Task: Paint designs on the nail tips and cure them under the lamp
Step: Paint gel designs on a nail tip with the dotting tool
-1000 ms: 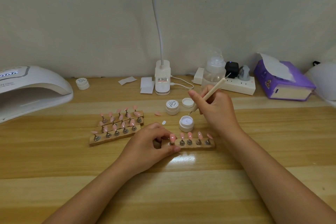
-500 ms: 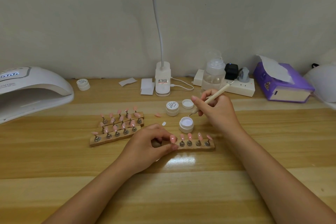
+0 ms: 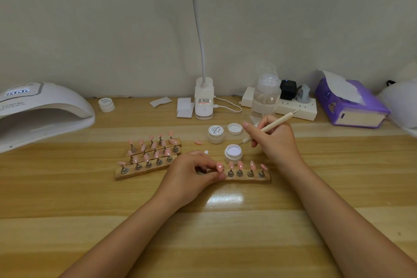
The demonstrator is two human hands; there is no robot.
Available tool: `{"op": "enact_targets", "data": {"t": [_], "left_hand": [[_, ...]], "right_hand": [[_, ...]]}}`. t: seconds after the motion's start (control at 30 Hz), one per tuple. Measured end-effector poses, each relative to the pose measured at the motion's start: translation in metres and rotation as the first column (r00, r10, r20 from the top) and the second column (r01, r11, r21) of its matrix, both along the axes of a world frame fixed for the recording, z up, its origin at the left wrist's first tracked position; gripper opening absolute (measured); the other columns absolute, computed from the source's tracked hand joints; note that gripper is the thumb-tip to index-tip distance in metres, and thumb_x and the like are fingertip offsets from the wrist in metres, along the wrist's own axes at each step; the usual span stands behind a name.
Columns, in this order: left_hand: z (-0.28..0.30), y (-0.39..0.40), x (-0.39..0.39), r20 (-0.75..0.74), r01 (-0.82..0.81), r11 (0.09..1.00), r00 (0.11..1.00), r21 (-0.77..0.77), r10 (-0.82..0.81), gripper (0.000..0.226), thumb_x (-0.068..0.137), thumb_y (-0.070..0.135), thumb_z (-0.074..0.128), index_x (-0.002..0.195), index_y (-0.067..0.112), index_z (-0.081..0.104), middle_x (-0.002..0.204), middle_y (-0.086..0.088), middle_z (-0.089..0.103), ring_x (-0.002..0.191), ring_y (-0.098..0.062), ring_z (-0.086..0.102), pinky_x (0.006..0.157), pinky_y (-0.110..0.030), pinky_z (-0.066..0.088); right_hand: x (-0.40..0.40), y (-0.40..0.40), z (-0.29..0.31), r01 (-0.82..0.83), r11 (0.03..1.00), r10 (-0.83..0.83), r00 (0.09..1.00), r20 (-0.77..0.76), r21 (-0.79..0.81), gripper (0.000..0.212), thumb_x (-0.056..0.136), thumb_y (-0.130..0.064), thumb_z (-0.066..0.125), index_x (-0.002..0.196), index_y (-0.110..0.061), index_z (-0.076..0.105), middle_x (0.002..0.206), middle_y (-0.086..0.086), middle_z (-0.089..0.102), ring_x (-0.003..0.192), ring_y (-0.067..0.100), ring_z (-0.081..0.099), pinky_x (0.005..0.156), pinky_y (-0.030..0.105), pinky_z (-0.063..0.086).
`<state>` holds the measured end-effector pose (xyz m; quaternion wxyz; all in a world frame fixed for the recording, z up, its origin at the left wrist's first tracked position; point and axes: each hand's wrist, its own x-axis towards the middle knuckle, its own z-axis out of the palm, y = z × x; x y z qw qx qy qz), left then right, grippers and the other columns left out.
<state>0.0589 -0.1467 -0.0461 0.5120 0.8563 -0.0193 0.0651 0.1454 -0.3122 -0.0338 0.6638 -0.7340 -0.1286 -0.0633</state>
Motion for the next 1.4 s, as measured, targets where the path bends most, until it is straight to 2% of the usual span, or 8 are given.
{"op": "enact_targets", "data": {"t": [0.47, 0.7, 1.07, 1.23, 1.4], "left_hand": [[-0.005, -0.001, 0.002, 0.015, -0.042, 0.999, 0.999, -0.006, 0.043, 0.015, 0.066, 0.016, 0.08, 0.07, 0.026, 0.07, 0.081, 0.001, 0.063, 0.07, -0.005, 0.053, 0.07, -0.016, 0.043], [-0.006, -0.002, 0.001, 0.024, -0.048, 0.999, 0.999, -0.002, 0.048, 0.011, 0.066, 0.017, 0.079, 0.072, 0.022, 0.072, 0.081, 0.001, 0.064, 0.07, -0.003, 0.054, 0.069, -0.016, 0.043], [-0.006, -0.001, 0.001, 0.037, -0.048, 0.999, 0.998, 0.007, 0.047, 0.014, 0.066, 0.017, 0.079, 0.069, 0.028, 0.07, 0.08, 0.002, 0.064, 0.069, -0.001, 0.053, 0.069, -0.016, 0.043], [-0.007, -0.002, 0.0, 0.048, -0.043, 0.999, 0.998, 0.017, 0.042, 0.013, 0.067, 0.018, 0.079, 0.071, 0.027, 0.07, 0.081, 0.001, 0.064, 0.076, -0.012, 0.058, 0.072, -0.022, 0.045], [-0.007, -0.003, -0.001, 0.051, -0.045, 0.999, 0.998, 0.009, 0.045, 0.012, 0.068, 0.015, 0.078, 0.07, 0.024, 0.07, 0.081, 0.001, 0.064, 0.078, -0.014, 0.059, 0.075, -0.029, 0.046]], "right_hand": [[0.004, -0.003, -0.007, -0.005, 0.999, 0.009, 0.996, -0.09, 0.048, 0.03, 0.082, -0.009, 0.067, 0.061, -0.009, 0.045, 0.036, -0.004, 0.051, 0.042, -0.001, 0.056, 0.045, 0.009, 0.04], [0.004, -0.005, -0.01, -0.004, 0.999, 0.007, 0.996, -0.084, 0.037, 0.029, 0.082, -0.009, 0.067, 0.062, -0.009, 0.046, 0.038, -0.004, 0.053, 0.042, 0.0, 0.056, 0.044, 0.01, 0.041], [0.004, -0.006, -0.012, 0.014, 0.999, -0.012, 0.997, -0.073, 0.03, 0.029, 0.081, -0.01, 0.068, 0.061, -0.01, 0.047, 0.038, -0.004, 0.052, 0.041, 0.0, 0.056, 0.044, 0.011, 0.042], [0.003, -0.006, -0.012, 0.024, 0.998, -0.02, 0.996, -0.082, 0.058, 0.03, 0.081, -0.01, 0.068, 0.06, -0.011, 0.047, 0.038, -0.004, 0.052, 0.042, -0.001, 0.056, 0.045, 0.01, 0.042], [-0.001, -0.006, -0.006, 0.051, 0.987, -0.041, 0.997, -0.066, 0.152, 0.029, 0.082, -0.017, 0.067, 0.061, -0.013, 0.048, 0.043, -0.003, 0.057, 0.044, -0.001, 0.055, 0.047, 0.008, 0.04]]}}
